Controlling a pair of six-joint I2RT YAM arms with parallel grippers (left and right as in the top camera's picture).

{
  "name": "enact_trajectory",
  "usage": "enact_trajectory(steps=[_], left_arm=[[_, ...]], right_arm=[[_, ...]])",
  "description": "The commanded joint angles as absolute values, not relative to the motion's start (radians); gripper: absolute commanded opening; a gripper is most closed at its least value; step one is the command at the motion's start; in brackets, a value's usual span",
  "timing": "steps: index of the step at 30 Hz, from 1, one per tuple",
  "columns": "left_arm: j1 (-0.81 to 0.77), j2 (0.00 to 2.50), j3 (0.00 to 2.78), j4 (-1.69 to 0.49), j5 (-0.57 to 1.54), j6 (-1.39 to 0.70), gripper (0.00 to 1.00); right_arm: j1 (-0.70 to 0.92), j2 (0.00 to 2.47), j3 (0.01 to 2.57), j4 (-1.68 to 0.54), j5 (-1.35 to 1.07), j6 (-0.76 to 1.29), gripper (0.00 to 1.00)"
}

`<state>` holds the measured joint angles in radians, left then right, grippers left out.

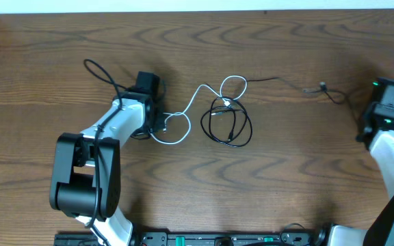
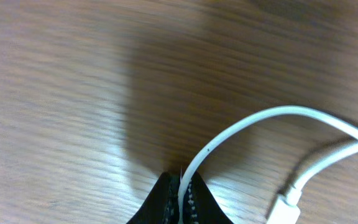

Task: Untangle cables
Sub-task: 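Pull a black cable far right with the right gripper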

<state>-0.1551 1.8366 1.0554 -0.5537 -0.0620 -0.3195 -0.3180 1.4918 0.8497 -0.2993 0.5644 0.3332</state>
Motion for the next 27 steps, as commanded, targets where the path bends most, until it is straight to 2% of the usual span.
enact_trajectory(steps=[1, 7, 11, 19, 27], left_arm=[[-0.129, 1.874, 1.030, -0.568, -0.131, -0.384, 0.07], [-0.130, 1.874, 1.030, -0.567, -0.085, -0.384, 0.08], [-0.130, 1.874, 1.030, -0.567, -0.086, -0.384, 0.07], [-0.130, 1.874, 1.030, -0.567, -0.086, -0.384, 0.07], [-0.130, 1.874, 1.030, -0.567, -0.086, -0.384, 0.07]], right_arm=[[-0.409, 1.543, 0.855, -0.316, 0.505, 0.486, 0.01], [-0.484, 1.628, 0.855, -0.303, 0.339, 0.497, 0.01], [-0.484, 1.639, 0.855, -0.265, 0.330, 0.496, 0.01], [-0.483, 1.612, 0.857, -0.010, 0.245, 0.284, 0.01], [-0.483, 1.483, 0.857, 0.189, 0.236, 0.263, 0.02]])
